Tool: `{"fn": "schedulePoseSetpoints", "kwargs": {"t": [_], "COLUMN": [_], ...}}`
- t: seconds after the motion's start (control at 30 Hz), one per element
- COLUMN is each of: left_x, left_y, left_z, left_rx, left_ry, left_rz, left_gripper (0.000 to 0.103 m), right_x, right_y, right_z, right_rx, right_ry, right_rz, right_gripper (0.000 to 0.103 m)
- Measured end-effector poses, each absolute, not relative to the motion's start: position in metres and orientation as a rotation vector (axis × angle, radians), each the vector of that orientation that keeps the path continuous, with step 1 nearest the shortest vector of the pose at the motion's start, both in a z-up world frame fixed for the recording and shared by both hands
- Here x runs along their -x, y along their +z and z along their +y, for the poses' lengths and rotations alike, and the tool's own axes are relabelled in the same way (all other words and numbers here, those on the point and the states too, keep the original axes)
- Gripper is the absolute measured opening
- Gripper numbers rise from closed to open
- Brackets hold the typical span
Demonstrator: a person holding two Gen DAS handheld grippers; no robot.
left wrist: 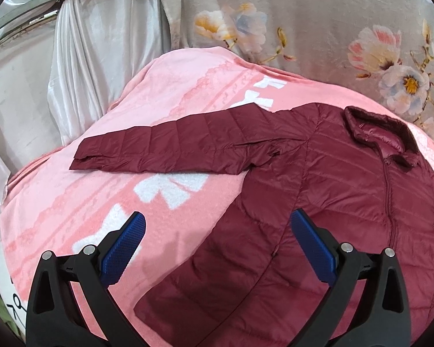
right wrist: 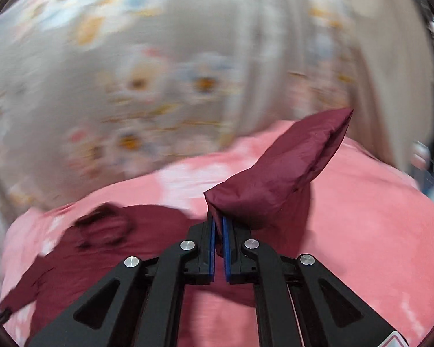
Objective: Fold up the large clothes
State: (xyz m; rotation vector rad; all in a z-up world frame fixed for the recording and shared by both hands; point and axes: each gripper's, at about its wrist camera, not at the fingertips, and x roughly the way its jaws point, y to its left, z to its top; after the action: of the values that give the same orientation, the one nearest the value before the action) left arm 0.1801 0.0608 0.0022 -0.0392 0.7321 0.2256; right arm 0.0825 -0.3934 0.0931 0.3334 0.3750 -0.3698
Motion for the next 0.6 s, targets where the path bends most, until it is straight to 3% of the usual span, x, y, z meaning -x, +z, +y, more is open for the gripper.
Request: {"fn": "schedulePoseSetpoints", "kwargs": {"t": [0.17, 0.47, 0.53, 0.6], "left_x": [-0.188, -0.206, -0.212, -0.22], "left_y": [0.0, -0.022, -0.025, -0.026], "left_z": [0.065, 0.079, 0.078, 0.076], "left_rx": [0.048, 0.079, 0.11, 0.155], "left_ry": [0.21, 0.147, 0.109, 0.061], "left_rz": [0.742, 0.812, 0.83, 0.838], "left_gripper": [0.098, 0.098, 0.098, 0.098], "right_x": [-0.154, -0.228, -0.234, -0.226], "right_y": [0.088, -0.002, -0.017, -0.021], "right_z": [-0.271, -0.139, -0.117, -0.101], "right_rx": [-0.196, -0.088, -0.056, -0.015], "right_ry": [-0.074, 0.157, 0.203, 0.224], "right_rz": [0.441, 0.672, 0.725, 0.722], "right_gripper": [0.005, 0.01, 0.02, 0.055]}}
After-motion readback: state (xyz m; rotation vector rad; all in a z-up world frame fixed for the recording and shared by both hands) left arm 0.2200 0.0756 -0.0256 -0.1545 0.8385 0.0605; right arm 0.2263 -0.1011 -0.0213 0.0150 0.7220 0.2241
